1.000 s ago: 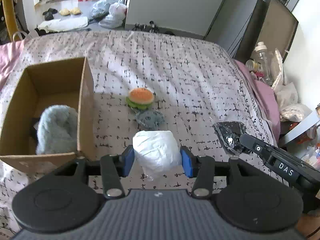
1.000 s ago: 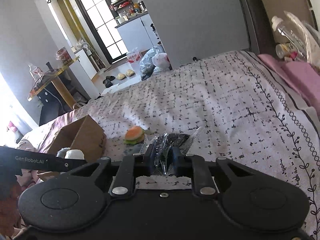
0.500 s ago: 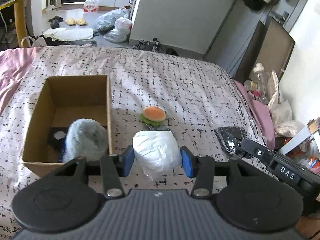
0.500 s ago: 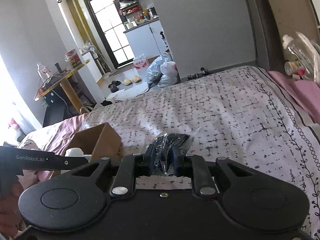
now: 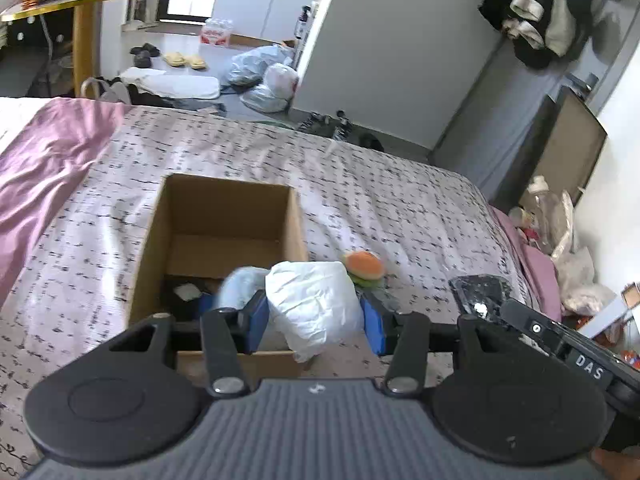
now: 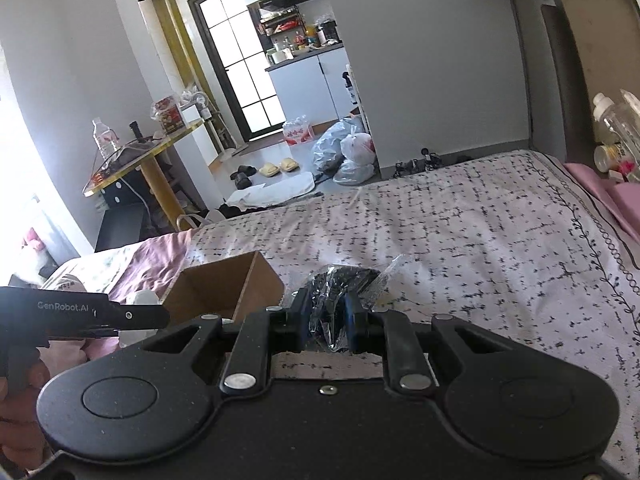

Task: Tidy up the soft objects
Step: 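Carry sponge and black bag over the box and open both grippers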

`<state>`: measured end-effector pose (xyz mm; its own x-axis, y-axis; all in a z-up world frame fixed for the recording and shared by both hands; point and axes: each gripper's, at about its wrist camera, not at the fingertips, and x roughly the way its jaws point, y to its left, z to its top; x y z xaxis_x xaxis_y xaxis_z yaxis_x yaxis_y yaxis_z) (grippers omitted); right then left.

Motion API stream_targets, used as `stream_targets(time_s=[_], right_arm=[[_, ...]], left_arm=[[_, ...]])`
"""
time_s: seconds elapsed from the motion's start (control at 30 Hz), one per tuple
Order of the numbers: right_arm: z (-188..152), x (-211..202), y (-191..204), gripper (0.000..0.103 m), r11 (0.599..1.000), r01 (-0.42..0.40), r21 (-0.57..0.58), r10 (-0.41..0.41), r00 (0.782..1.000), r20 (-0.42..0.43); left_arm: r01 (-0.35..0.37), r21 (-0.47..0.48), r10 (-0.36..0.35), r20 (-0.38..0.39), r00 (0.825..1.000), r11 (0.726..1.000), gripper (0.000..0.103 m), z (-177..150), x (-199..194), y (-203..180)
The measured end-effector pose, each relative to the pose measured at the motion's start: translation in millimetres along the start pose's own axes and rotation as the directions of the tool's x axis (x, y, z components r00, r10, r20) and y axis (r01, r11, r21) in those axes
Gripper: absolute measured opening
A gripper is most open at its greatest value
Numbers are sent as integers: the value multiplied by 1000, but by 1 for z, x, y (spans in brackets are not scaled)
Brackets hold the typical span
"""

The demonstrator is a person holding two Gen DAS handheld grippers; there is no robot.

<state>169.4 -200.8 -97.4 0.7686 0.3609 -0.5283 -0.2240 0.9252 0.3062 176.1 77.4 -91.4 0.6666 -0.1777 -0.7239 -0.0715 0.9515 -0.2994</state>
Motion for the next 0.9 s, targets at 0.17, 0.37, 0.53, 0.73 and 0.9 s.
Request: stream_targets(time_s=[0.17, 0.37, 0.53, 0.73, 0.9], right_arm=[[1, 6, 19, 18, 1000, -16, -22, 16, 1000, -3], [2, 20, 43, 18, 997, -52, -49, 51, 999, -17], [3, 36, 62, 18, 994, -85, -68, 83, 996, -31], [5, 52, 82, 18, 990, -117, -82, 114, 993, -41], [2, 66, 92, 18, 987, -135, -81, 131, 990, -60]], left_arm=[[-31, -43, 32, 17, 999, 999, 48, 4, -3, 24], [-76, -93, 78, 17, 997, 993, 48, 6, 3, 55], [-85, -106, 85, 2, 996, 991, 48, 9, 11, 73], [-89, -99, 85, -45, 995, 991, 49, 7, 24, 85], [-93, -110, 84, -85, 993, 990, 50, 3, 36, 94]])
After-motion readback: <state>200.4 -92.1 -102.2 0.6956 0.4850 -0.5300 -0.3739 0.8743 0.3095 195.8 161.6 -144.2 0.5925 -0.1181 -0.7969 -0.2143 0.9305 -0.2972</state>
